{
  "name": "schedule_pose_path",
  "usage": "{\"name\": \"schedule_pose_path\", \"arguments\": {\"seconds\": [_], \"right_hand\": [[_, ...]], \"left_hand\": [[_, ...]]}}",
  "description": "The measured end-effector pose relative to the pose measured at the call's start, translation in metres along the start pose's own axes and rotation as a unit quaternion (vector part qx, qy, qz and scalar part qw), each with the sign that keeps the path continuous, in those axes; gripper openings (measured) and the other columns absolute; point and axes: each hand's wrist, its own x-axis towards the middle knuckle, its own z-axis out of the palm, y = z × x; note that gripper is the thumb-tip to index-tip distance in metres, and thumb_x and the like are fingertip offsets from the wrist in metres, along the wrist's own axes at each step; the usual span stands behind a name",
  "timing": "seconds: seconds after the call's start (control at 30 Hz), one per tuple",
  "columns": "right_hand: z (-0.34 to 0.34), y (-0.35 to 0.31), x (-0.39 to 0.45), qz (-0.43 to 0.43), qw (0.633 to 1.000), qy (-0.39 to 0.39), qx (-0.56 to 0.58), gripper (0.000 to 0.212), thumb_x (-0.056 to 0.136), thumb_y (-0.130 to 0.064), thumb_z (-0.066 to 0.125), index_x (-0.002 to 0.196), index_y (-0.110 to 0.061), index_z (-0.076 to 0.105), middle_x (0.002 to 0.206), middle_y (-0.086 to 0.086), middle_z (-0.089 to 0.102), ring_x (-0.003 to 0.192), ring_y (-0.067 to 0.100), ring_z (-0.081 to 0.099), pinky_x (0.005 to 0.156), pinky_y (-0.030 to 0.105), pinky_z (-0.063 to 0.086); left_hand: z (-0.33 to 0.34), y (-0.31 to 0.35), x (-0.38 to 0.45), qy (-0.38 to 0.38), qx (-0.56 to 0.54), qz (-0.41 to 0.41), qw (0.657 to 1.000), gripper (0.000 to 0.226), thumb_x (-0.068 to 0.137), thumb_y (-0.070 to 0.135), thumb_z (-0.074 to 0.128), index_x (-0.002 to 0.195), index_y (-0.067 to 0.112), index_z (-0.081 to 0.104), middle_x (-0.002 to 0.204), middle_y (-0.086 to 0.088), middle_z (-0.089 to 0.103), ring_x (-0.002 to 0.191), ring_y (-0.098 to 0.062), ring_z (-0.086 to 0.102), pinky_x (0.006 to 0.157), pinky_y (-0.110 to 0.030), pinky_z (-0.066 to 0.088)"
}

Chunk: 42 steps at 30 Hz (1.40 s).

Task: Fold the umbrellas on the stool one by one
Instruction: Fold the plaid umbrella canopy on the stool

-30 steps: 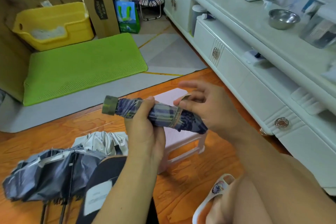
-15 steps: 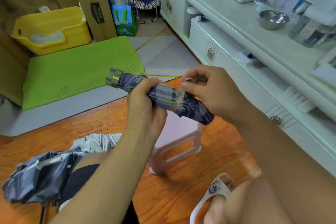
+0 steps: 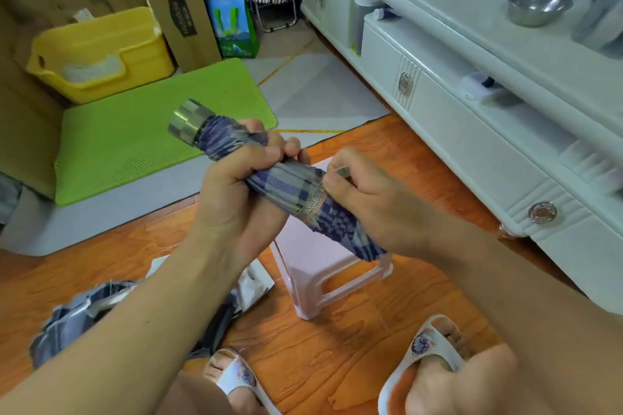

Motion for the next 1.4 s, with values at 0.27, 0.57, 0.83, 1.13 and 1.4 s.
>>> {"name": "schedule_pose_path", "arguments": {"seconds": [0.27,0.57,0.83,1.13,1.4], "right_hand": [[-0.023,0.024,0.007,-0.159,0.918,0.157,-0.327,0.013,0.101,-0.033,0.046,0.092,-0.025,0.04,0.068,-0.015,0.042,0.055,0.009,0.043,0.05,0.02,0.027],[-0.033,0.058,-0.01,-0.248,0.886,0.028,-0.39,0.023,0.107,-0.039,0.035,0.1,-0.02,0.045,0.09,0.002,0.062,0.058,0.021,0.052,0.047,0.042,0.048],[-0.012,0.061,-0.04,-0.456,0.794,-0.001,-0.403,0.009,0.103,-0.016,0.051,0.103,-0.011,0.043,0.094,0.015,0.066,0.058,0.024,0.051,0.045,0.035,0.041],[0.003,0.066,-0.07,-0.455,0.786,0.048,-0.417,0.011,0.09,0.002,0.071,0.082,-0.005,0.072,0.1,0.012,0.07,0.097,0.031,0.065,0.095,0.044,0.051],[0.007,0.051,-0.058,-0.371,0.876,0.051,-0.305,0.014,0.095,0.0,0.066,0.086,-0.002,0.076,0.094,0.008,0.071,0.094,0.03,0.061,0.077,0.042,0.05]], "left_hand": [[-0.005,-0.001,-0.004,0.232,0.246,-0.097,0.936,0.034,0.09,0.038,0.072,0.114,0.019,0.056,0.107,-0.004,0.064,0.098,-0.021,0.062,0.091,-0.039,0.053],[-0.03,0.045,-0.004,-0.159,0.859,0.102,0.475,0.073,0.082,0.075,0.053,0.139,0.031,0.054,0.136,0.003,0.059,0.126,-0.018,0.055,0.107,-0.036,0.042],[-0.048,-0.009,-0.036,-0.253,0.256,-0.565,0.742,0.031,0.1,0.037,0.052,0.106,0.018,0.075,0.095,-0.013,0.071,0.078,-0.024,0.075,0.069,-0.039,0.063],[-0.052,-0.014,-0.06,-0.073,0.208,-0.441,0.87,0.014,0.096,0.021,0.067,0.091,0.008,0.065,0.077,-0.017,0.051,0.043,-0.017,0.049,0.038,-0.022,0.042],[-0.038,-0.014,-0.061,-0.146,0.592,-0.268,0.746,0.025,0.097,0.036,0.067,0.116,0.026,0.055,0.09,-0.006,0.073,0.054,-0.011,0.062,0.053,-0.025,0.048]]}}
